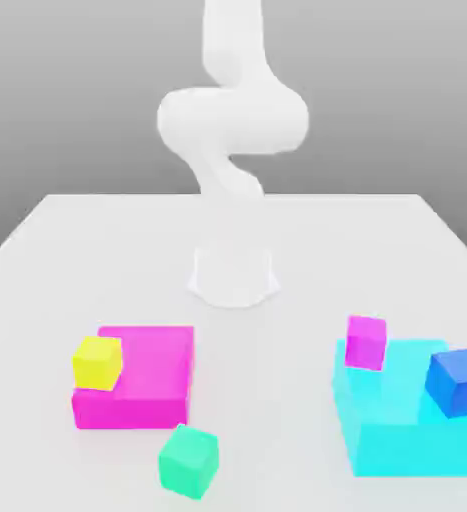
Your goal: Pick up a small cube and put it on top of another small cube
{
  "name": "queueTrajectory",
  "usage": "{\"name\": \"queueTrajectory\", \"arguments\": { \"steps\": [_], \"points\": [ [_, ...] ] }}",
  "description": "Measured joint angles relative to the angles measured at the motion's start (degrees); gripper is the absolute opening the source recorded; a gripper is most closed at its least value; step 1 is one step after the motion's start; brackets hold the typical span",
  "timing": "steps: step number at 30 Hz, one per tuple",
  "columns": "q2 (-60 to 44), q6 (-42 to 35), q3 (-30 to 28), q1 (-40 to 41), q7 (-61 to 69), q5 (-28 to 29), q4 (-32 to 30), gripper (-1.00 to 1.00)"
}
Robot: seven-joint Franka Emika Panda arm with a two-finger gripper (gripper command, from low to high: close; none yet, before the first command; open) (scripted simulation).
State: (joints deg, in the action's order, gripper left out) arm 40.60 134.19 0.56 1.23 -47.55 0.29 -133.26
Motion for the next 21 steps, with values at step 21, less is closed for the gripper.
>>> {"name": "queueTrajectory", "arguments": {
  "steps": [21],
  "points": [
    [-43.96,20.35,0.78,6.64,-13.62,1.6,-12.43,0.0]
  ]
}}
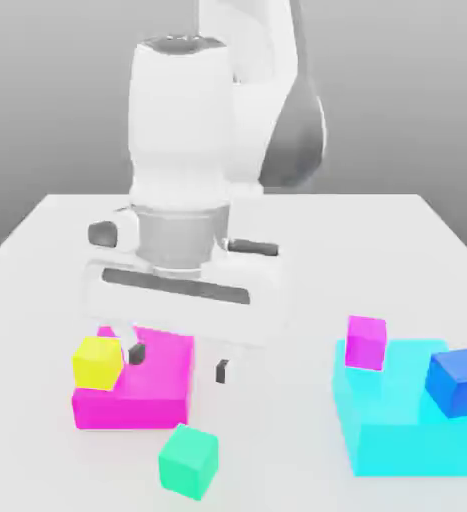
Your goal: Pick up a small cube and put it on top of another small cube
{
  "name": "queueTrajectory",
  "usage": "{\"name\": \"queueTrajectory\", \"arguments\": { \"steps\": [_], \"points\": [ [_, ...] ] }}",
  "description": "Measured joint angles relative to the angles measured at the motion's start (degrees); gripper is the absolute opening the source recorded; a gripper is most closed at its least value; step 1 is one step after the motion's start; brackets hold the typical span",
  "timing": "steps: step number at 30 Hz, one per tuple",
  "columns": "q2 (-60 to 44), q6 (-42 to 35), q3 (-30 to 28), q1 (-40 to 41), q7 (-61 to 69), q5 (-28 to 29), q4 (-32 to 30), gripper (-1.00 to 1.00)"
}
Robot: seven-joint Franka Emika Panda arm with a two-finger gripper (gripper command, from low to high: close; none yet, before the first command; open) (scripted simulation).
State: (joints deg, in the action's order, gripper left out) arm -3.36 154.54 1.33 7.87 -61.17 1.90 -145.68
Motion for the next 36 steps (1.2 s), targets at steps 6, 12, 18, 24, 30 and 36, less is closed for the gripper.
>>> {"name": "queueTrajectory", "arguments": {
  "steps": [6,12,18,24,30,36],
  "points": [
    [-12.41,7.85,-0.43,-0.04,-1.07,-1.18,-0.81,0.0],
    [-17.83,12.27,-0.68,-0.23,-1.34,-0.87,0.1,-1.0],
    [-14.6,9.63,-0.39,0.04,-1.3,-0.94,-0.49,-1.0],
    [-2.5,0.21,2.41,-1.78,1.49,-1.15,-3.17,-1.0],
    [9.9,-8.58,6.31,-11.34,10.43,-3.62,-6.73,-1.0],
    [22.39,-17.36,9.85,-20.39,20.52,-7.55,-10.32,-1.0]
  ]
}}
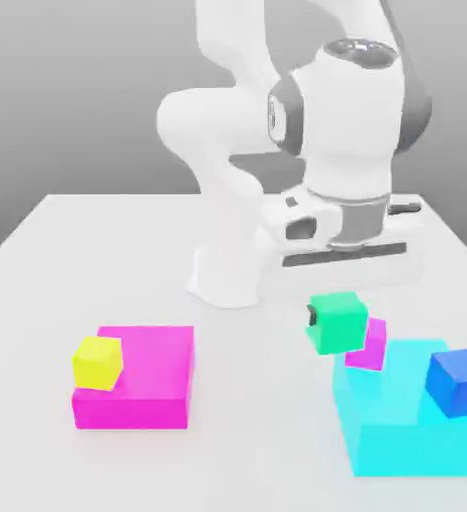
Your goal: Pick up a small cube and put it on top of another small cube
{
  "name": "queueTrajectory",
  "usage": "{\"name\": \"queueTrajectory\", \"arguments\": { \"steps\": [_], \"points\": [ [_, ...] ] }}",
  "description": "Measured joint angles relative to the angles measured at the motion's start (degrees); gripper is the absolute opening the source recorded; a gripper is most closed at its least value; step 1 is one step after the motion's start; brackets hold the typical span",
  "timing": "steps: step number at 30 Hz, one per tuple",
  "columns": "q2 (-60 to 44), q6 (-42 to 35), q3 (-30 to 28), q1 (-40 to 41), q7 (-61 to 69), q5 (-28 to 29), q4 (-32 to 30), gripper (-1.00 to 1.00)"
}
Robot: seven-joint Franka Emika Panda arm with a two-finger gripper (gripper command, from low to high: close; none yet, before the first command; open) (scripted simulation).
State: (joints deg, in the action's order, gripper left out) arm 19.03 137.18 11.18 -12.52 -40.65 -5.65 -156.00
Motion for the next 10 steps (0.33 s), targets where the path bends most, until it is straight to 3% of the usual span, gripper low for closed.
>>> {"name": "queueTrajectory", "arguments": {
  "steps": [3,7,8,10],
  "points": [
    [2.81,-0.96,1.28,-3.5,3.47,-1.3,-1.81,-1.0],
    [-3.3,7.58,2.65,-3.31,3.48,-0.95,-4.26,-1.0],
    [-4.31,8.93,2.8,-3.25,3.42,-0.86,-4.61,1.0],
    [-4.31,8.93,2.8,-3.25,3.42,-0.86,-4.61,1.0]
  ]
}}
